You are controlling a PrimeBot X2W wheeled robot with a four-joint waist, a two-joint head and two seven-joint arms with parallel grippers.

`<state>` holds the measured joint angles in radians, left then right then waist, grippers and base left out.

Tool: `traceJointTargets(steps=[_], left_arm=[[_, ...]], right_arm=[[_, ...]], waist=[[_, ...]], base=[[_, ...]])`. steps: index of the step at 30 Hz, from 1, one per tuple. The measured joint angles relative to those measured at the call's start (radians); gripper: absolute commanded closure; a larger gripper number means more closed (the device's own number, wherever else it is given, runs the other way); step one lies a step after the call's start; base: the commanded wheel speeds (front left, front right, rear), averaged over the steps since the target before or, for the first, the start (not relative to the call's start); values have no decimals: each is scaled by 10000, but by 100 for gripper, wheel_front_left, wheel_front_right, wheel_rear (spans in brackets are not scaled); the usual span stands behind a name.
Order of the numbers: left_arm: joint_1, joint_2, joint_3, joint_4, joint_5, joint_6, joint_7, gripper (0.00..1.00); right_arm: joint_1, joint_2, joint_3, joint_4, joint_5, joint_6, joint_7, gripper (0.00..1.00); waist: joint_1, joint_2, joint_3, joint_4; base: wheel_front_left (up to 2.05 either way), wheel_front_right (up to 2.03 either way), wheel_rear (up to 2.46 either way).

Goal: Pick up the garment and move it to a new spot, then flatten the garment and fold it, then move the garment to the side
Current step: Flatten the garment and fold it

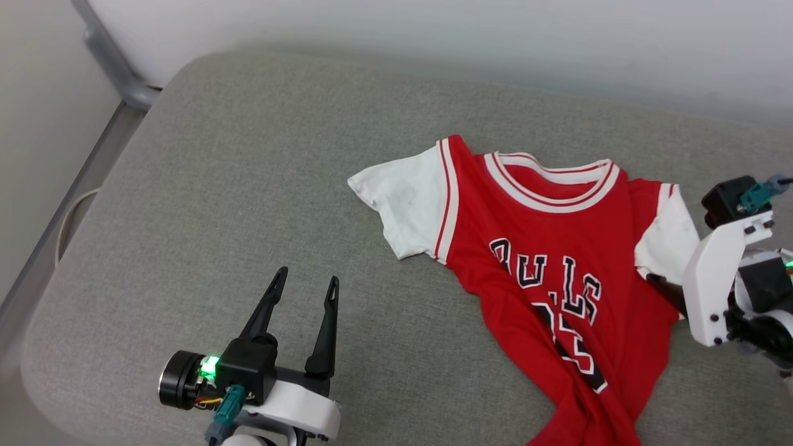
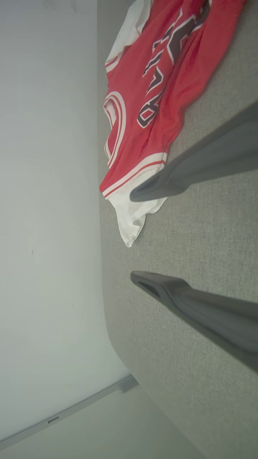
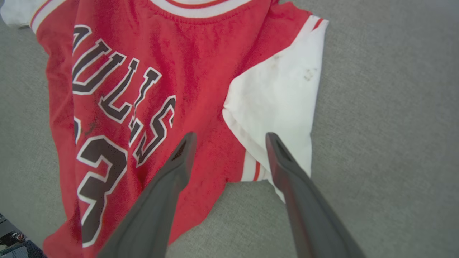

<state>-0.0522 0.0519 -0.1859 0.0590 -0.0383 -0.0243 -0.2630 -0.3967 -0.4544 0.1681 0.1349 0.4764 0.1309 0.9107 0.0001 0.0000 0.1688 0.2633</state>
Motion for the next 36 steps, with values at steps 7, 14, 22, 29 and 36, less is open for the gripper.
traceJointTargets(steps=[7, 14, 22, 29, 36], left_arm=[[-192, -2, -119, -38, -94, 111, 0, 0], [-352, -2, -251, -42, -119, 226, 0, 0], [-411, -2, -288, -17, -119, 255, 0, 0], [-455, -4, -255, 42, -105, 255, 0, 0], [-352, -2, -127, 88, -88, 244, 0, 0]], right_arm=[[-781, -111, 222, 1110, -382, 2, -353, 0], [-998, -199, 353, 1745, -525, 2, -702, 0], [-1165, -150, 416, 2119, -351, 2, -848, 100], [-1292, -102, 184, 2192, -84, 2, -1340, 100], [-1209, -71, -825, 1818, 612, 2, -1499, 100]], waist=[[1, 0, 566, 364], [0, 0, 804, 465], [0, 0, 919, 365], [-1, 0, 829, 268], [-1, 0, 439, 99]], base=[[0, 0, 0], [0, 0, 0], [0, 0, 0], [0, 0, 0], [0, 0, 0]])
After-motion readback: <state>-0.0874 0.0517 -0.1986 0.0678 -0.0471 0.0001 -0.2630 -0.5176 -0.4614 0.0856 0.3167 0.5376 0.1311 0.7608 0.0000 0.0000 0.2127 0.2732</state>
